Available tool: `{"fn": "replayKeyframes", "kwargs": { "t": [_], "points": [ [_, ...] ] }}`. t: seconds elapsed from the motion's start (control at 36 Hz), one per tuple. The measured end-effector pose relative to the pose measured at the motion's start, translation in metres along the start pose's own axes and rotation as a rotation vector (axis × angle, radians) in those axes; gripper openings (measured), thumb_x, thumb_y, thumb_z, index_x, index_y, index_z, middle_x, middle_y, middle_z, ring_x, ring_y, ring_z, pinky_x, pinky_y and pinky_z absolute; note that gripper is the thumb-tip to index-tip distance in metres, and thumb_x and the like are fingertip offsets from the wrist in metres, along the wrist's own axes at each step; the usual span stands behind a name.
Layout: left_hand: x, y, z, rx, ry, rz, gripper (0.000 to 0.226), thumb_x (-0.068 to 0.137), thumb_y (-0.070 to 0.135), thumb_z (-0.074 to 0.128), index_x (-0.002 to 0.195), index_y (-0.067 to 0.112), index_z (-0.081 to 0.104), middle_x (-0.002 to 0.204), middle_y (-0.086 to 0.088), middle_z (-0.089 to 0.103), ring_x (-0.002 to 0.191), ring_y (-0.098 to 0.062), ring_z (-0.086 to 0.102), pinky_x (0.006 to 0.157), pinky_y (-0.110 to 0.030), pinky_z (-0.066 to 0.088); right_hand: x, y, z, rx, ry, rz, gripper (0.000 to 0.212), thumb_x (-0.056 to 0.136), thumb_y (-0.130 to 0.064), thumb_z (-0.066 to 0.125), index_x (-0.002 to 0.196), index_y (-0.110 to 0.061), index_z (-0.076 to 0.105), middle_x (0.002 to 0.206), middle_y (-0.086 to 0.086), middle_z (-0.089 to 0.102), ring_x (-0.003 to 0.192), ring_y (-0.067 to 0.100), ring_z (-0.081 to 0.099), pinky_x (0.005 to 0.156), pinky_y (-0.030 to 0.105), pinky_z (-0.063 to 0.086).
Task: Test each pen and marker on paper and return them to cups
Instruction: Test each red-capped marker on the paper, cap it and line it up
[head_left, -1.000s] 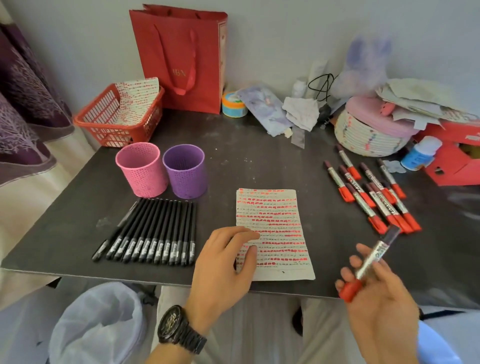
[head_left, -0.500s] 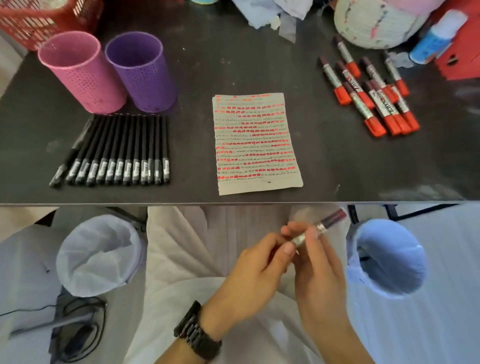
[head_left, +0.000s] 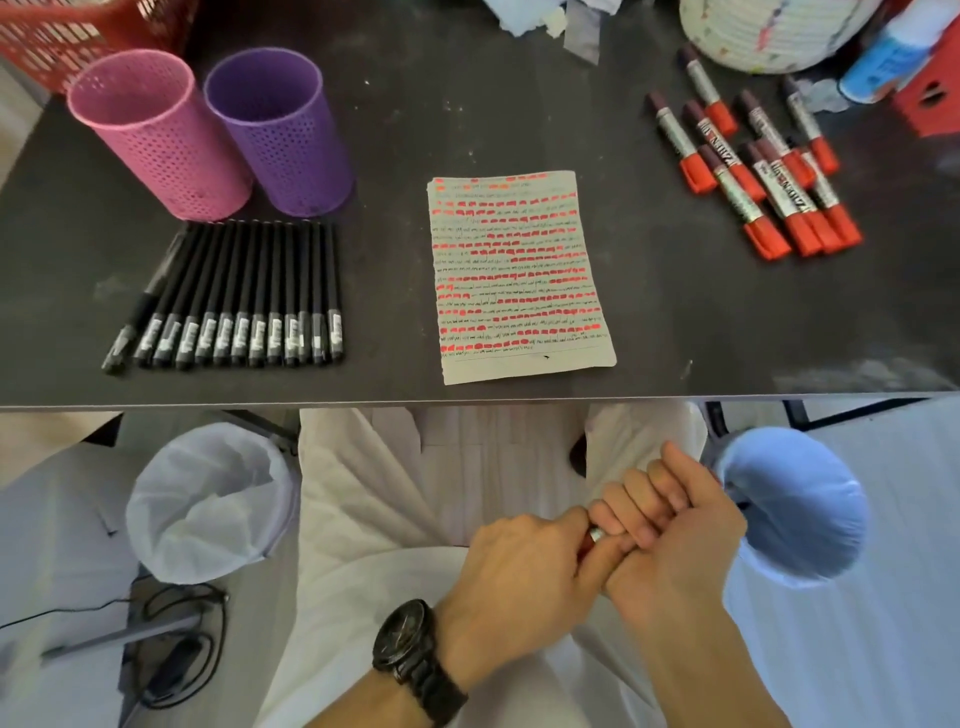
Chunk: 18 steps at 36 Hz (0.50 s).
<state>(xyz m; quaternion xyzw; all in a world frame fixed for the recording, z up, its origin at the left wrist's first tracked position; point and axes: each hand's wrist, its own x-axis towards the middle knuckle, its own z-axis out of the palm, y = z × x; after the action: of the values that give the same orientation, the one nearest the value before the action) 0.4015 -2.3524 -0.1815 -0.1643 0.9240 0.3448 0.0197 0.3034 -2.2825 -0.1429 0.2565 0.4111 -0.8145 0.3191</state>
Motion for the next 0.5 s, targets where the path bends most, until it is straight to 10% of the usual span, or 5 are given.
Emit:
{"fn": "replayKeyframes", "kwargs": {
  "t": [0.5],
  "points": [
    [0.001,0.009,-0.014,-0.148,0.068,-0.086,0.057,0.080,0.085,0.021,0.059,0.034,0.034,0.047,0.009,0.040,0.047,-0.011,0.043,0.048,-0.022,0.027,-0.011,-0.016,0.012,-0.119,-0.324,-0.050,0.040,0.080,-0.021,0.054,0.049,-0.023,0.028,0.041,-0.007,0.021,0.035,0.008,0.018,0.038,0.022,0.024]
  ]
}}
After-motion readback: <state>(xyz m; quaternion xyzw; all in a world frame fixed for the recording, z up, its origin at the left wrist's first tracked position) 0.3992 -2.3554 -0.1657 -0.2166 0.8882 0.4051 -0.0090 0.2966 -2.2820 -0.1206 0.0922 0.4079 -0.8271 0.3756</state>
